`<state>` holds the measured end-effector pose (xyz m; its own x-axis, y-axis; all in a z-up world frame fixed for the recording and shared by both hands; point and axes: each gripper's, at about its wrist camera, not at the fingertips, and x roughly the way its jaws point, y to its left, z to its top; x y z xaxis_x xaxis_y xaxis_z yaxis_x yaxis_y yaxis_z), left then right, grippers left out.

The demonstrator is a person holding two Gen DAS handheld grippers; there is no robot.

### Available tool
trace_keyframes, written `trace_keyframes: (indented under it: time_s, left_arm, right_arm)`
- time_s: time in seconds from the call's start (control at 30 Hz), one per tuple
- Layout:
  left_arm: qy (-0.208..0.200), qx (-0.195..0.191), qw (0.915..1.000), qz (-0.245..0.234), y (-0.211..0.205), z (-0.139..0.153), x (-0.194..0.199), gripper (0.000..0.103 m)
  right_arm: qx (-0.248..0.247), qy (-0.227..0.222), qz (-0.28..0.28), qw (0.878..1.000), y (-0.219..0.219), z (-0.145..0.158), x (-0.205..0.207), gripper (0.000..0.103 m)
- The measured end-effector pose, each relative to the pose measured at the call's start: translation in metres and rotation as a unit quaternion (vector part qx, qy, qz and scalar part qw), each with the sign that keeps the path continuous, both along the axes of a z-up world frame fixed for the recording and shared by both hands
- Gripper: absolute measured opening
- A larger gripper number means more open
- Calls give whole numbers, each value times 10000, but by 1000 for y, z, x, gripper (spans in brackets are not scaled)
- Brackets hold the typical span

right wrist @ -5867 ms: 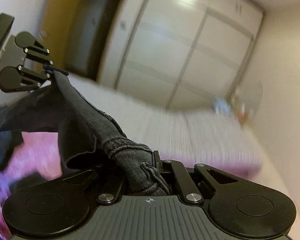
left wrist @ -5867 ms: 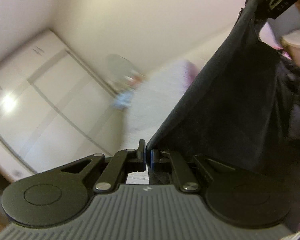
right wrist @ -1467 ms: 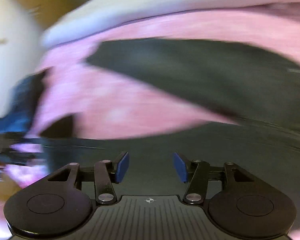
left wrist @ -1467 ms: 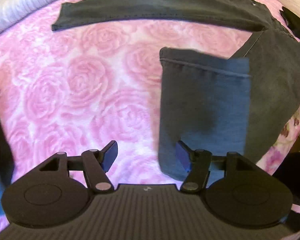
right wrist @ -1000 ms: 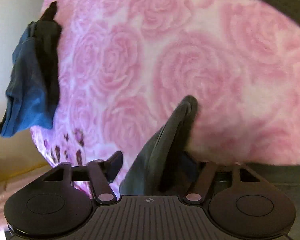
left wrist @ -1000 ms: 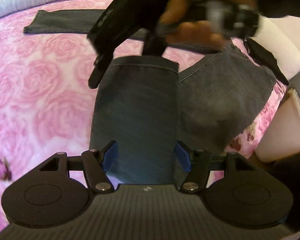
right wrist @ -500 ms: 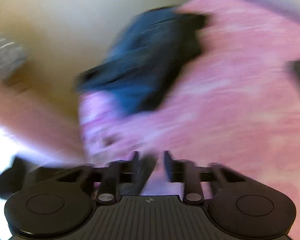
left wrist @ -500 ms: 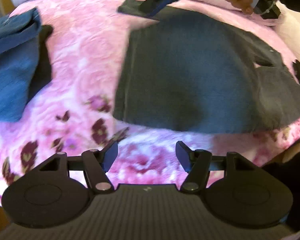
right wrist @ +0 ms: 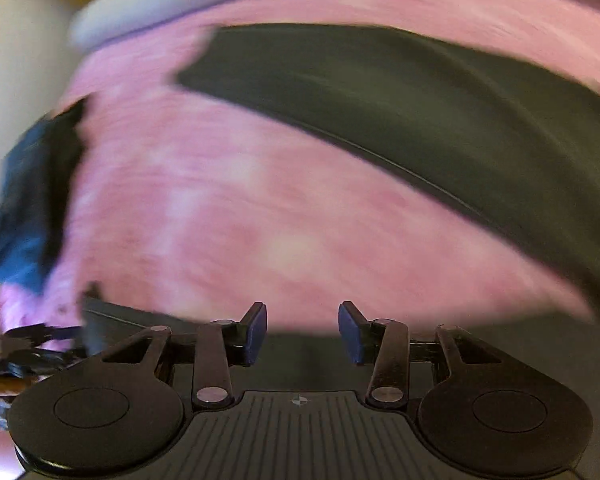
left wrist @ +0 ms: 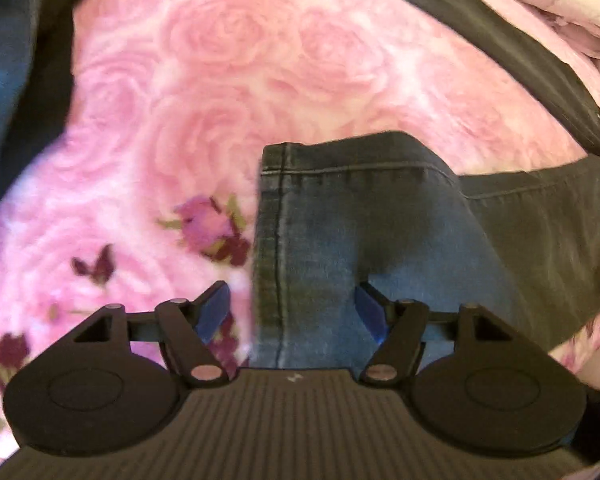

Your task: Fold clothes

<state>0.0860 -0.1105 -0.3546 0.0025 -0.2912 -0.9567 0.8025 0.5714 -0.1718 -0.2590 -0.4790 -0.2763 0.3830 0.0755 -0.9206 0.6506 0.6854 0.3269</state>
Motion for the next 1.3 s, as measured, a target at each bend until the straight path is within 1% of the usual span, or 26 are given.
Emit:
trace_keyframes:
  time_s: [0.03,0.07,0.1,0.2,0.27,0.33,0.4,0.43,0.47,0.5,0.53,0.6,0.67,0.7,0.77,0.8,0.83,0.87,0.93,1.0,1.07,1.13,1.17,1.23,1.27,1.3]
  left_arm:
    - [81,33,9999,-108,-6,1,-2,32]
    - [178,67,9996,-219,-13,3,-5,23]
    - [238,123,9991,-322,-18,5,-8,12]
    - [-60,303,9994,-177,-14,20,-8,12]
    - [-272,423,9987,-67,-10,30,-7,12]
    - [-137,682,9975,83,1,28,0,13]
    - [-7,976,9951,-143,2,23,-4,14]
    - [-23,1087,9937,-271,-1,21,-8,15]
    - [-146,1228,9915,-400,-6,22,-10,18]
    - [-261,1347,9895,-464,-9,23,-11,23]
    - [-410,1457,9873,-482,-14,25,-10,25]
    - [-916,1593,9816,-528,-26,37,-10,24]
    - [-1427,1587,9748,-645,-47,52,-14,25]
    - [-1510,1461,9748,-746,-62,59,-21,26]
    - [-1624,1184,9749,-958,-92,71,-37,29]
    - [-1681,1044,9745,-1063,-108,78,-44,32]
    - [-1654,844,9748,-1234,-129,82,-60,35]
    - [-1600,674,9748,-1399,-151,84,-77,36]
    - [-1443,383,9721,-1807,-199,84,-121,39]
    - [-1231,162,9659,-2271,-245,78,-168,39]
    - [-1068,-20,9546,-2781,-291,69,-219,39]
    - [-901,-175,9409,-3260,-334,59,-269,40]
    - [-804,-249,9329,-3501,-355,54,-294,40]
    - [-671,-298,9188,-3878,-383,46,-330,41]
    - [-606,-318,9113,-4060,-397,42,-348,41]
    - [-582,-340,9048,-4205,-406,40,-360,41]
  right_arm:
    - [-6,126,-303,9995,2,3,-18,44]
    - [-20,252,-636,9977,0,6,-41,44]
    - [-45,365,-986,9944,-1,10,-69,44]
    - [-185,657,-1815,9810,-2,13,-123,44]
    - [-362,746,-2147,9732,-1,18,-145,44]
    - [-523,769,-2441,9653,0,21,-164,44]
    - [-683,792,-2733,9562,0,25,-183,44]
    - [-762,803,-2877,9513,0,26,-193,44]
    - [-841,812,-3022,9460,1,28,-202,44]
    - [-908,755,-3207,9398,0,31,-213,44]
    - [-991,705,-3325,9352,-2,34,-224,44]
    - [-1162,631,-3502,9273,-8,39,-246,44]
    - [-1347,600,-3542,9235,-21,43,-267,45]
    - [-1444,592,-3520,9229,-28,44,-277,45]
    - [-1633,447,-3215,9316,-49,47,-287,45]
    - [-1733,313,-2988,9379,-61,48,-291,45]
    - [-1783,179,-2743,9448,-76,46,-295,45]
    - [-1759,39,-2484,9526,-94,41,-298,45]
    - [-1630,-102,-2127,9634,-125,29,-304,45]
    - [-1337,-110,-1757,9753,-163,11,-311,45]
    - [-1246,15,-1355,9829,-189,-7,-317,45]
    - [-1157,126,-882,9893,-210,-26,-324,45]
    - [-1069,173,-751,9913,-216,-35,-326,45]
    - [-613,108,-632,9961,-228,-54,-332,45]
    - [-422,45,-603,9973,-232,-60,-335,42]
    - [-382,23,-591,9975,-231,-60,-338,34]
